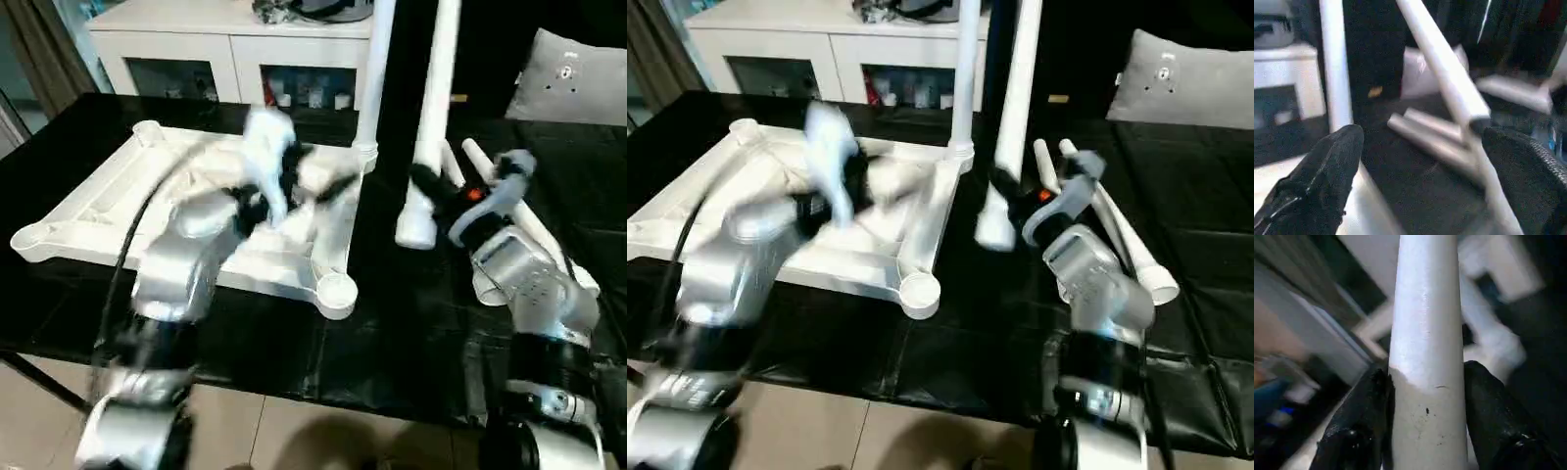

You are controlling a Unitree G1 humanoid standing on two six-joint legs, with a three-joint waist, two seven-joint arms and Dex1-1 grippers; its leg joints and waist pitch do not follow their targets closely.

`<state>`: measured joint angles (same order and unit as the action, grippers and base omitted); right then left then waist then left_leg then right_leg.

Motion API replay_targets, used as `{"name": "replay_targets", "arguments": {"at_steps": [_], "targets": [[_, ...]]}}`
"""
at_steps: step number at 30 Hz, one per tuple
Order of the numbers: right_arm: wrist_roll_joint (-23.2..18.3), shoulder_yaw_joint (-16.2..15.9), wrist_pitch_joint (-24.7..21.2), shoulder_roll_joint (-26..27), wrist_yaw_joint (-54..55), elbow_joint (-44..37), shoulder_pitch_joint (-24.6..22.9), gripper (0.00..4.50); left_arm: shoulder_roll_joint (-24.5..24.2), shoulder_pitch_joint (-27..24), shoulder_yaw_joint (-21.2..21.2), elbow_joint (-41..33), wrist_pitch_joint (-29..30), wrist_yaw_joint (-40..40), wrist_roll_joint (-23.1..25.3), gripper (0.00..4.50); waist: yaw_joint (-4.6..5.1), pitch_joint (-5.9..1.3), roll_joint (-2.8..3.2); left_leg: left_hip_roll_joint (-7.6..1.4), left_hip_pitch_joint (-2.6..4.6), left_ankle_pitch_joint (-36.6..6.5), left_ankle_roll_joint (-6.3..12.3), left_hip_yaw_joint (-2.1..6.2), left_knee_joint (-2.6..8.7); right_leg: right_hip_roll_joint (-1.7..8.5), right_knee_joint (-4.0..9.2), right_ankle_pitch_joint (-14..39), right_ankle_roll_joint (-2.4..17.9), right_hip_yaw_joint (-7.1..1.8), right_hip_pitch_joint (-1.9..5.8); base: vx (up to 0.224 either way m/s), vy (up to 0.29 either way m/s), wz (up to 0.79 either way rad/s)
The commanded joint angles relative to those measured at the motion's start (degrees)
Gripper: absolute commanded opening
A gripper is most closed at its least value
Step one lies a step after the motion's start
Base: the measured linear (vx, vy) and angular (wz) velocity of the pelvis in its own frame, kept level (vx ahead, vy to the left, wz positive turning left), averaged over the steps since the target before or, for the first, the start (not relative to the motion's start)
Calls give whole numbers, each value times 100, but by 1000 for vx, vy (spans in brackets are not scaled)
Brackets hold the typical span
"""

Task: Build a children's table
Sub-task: Pick table leg

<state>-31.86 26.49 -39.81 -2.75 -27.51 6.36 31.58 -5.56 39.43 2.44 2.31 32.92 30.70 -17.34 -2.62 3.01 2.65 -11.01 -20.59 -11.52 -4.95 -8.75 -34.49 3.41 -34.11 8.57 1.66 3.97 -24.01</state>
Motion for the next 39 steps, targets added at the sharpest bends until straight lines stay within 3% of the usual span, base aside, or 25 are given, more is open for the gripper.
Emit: {"name": "replay_targets", "arguments": {"at_steps": [1, 2, 4, 10, 16, 17, 21, 24, 26, 27, 28, 30, 35, 39], "targets": [[-442, -52, -184, 17, -329, -378, -19, 187, 92, 115, 272, 5, 223, -131, -332, 450, -63, -440, -84, -38, -68, -301, 511, -51, 307, 317, 396, 1350, 978, -189, 442, 0, 0, 0], [-649, -78, -321, 15, -454, -489, -64, 187, 197, 178, 364, 7, 305, -154, -483, 450, -68, -439, -119, -29, -61, -323, 533, -58, 308, 317, 404, 1457, 947, -187, 445, 0, 0, 0], [-876, -210, -428, -8, -781, -698, -151, 187, 358, 260, 504, -29, 471, -189, -774, 450, -107, -426, -122, -21, -58, -365, 559, -69, 304, 322, 454, 1791, 835, -178, 428, 0, 0, 0], [-1230, -550, -557, -99, -1324, -1002, -373, 187, 699, 428, 803, -168, 915, -321, -1507, 450, -157, -408, -136, -35, -54, -441, 470, -61, 328, 322, 499, 2145, 674, -172, 395, 0, 0, 0], [-936, -1047, -436, -232, -1426, -1136, -555, 186, 820, 476, 918, -321, 1287, -358, -1975, 450, -229, -410, -145, -41, -69, -375, 383, -50, 334, 330, 505, 2267, 472, -175, 388, 0, 0, 0], [-936, -1047, -436, -232, -1426, -1136, -555, 186, 820, 476, 918, -321, 1287, -358, -1975, 450, -227, -407, -153, -38, -71, -374, 383, -53, 335, 325, 510, 2258, 454, -177, 385, 0, 0, 0], [-434, -1563, -74, -371, -1431, -1241, -676, 186, 718, 406, 675, -334, 1293, -397, -1762, 450, -252, -405, -138, -41, -62, -388, 360, -49, 336, 322, 532, 2333, 314, -178, 364, 0, 0, 0], [466, -2242, 813, -413, -1249, -1225, -791, 186, 567, 308, 198, -164, 930, -665, -1053, 450, -253, -414, -137, -65, -81, -366, 310, -18, 353, 336, 508, 2237, 224, -178, 370, 0, 0, 0], [894, -2461, 1425, -354, -1121, -1111, -796, 186, 551, 282, 47, -63, 694, -892, -750, 450, -236, -411, -143, -42, -78, -422, 257, -37, 342, 337, 522, 2304, 164, -179, 359, 0, 0, 0], [1132, -2533, 1717, -338, -980, -1010, -779, 186, 613, 292, 95, -19, 647, -1032, -721, 427, -234, -406, -143, -44, -85, -451, 262, -36, 343, 342, 523, 2333, 169, -182, 360, 0, 0, 0], [1815, -2740, 2617, -288, -597, -708, -741, 186, 913, 340, 332, 114, 463, -1553, -675, 414, -222, -405, -162, -50, -105, -444, 225, -43, 333, 347, 523, 2311, 210, -179, 347, 0, 0, 0], [2161, -2817, 3100, -265, -362, -552, -723, 186, 1071, 360, 448, 162, 353, -1767, -674, 404, -223, -404, -168, -29, -101, -458, 216, -44, 328, 345, 528, 2296, 241, -170, 364, 0, 0, 0], [2885, -3086, 4272, -332, 107, -225, -784, 186, 1455, 345, 664, 267, 126, -2382, -663, 404, -215, -420, -177, -47, -115, -397, 406, -36, 320, 324, 467, 1807, 416, -179, 377, 0, 0, 0], [3207, -3132, 4783, -332, 442, 42, -803, 186, 1518, 292, 602, 339, -7, -2435, -588, 404, -197, -427, -189, -35, -109, -369, 523, -47, 312, 315, 451, 1687, 493, -188, 381, 0, 0, 0]]}}
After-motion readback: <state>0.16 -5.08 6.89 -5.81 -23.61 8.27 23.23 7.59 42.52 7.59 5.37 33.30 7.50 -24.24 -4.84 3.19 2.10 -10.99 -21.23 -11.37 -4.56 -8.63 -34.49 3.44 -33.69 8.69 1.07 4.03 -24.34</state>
